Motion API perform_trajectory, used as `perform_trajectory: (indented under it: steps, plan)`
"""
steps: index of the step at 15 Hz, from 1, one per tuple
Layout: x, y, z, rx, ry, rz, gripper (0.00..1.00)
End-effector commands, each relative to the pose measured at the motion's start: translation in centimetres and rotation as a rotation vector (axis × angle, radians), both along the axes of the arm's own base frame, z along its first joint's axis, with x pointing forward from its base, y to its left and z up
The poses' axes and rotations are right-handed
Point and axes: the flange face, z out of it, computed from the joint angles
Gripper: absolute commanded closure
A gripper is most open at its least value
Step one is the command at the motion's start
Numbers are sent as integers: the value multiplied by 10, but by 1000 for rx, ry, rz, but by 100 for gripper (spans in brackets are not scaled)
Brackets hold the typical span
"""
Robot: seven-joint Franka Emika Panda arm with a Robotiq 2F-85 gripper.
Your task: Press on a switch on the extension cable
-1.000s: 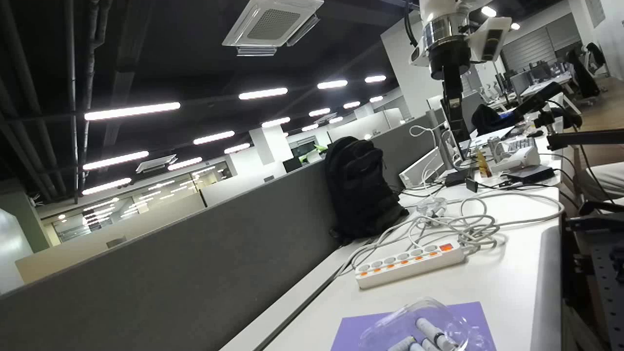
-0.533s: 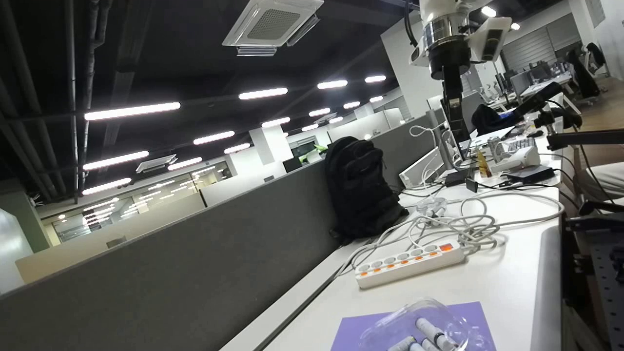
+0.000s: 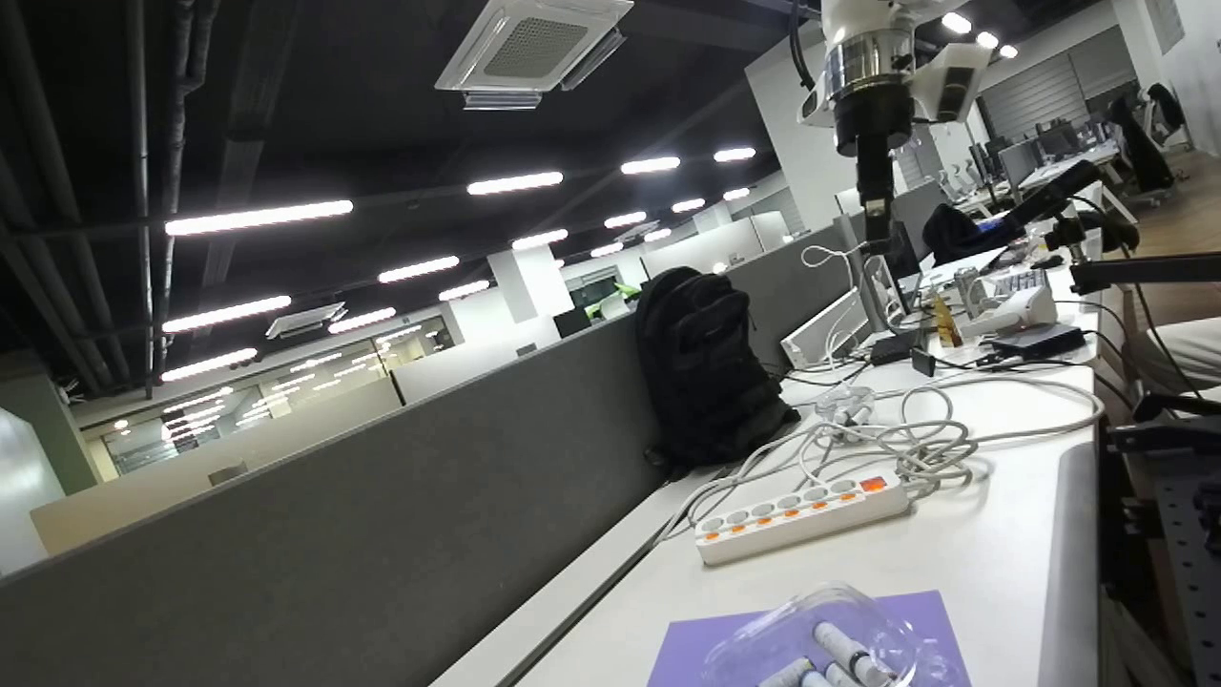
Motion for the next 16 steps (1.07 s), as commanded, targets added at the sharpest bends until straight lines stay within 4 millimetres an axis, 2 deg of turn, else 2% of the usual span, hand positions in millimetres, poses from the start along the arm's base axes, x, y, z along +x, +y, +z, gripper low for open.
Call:
perform_trajectory:
  steps: [1, 4, 5, 6, 7, 10, 16]
  plan:
    - [25, -17, -7, -51, -54, -79, 0]
    - [56, -31, -17, -103, -77, -127, 0]
    - [65, -35, -22, -117, -75, -139, 25]
    - [75, -37, -28, -129, -66, -146, 25]
    - [84, -40, -34, -142, -65, -154, 32]
    - [114, -49, -50, -173, -62, -178, 55]
    - [166, -64, -89, -194, 14, -202, 95]
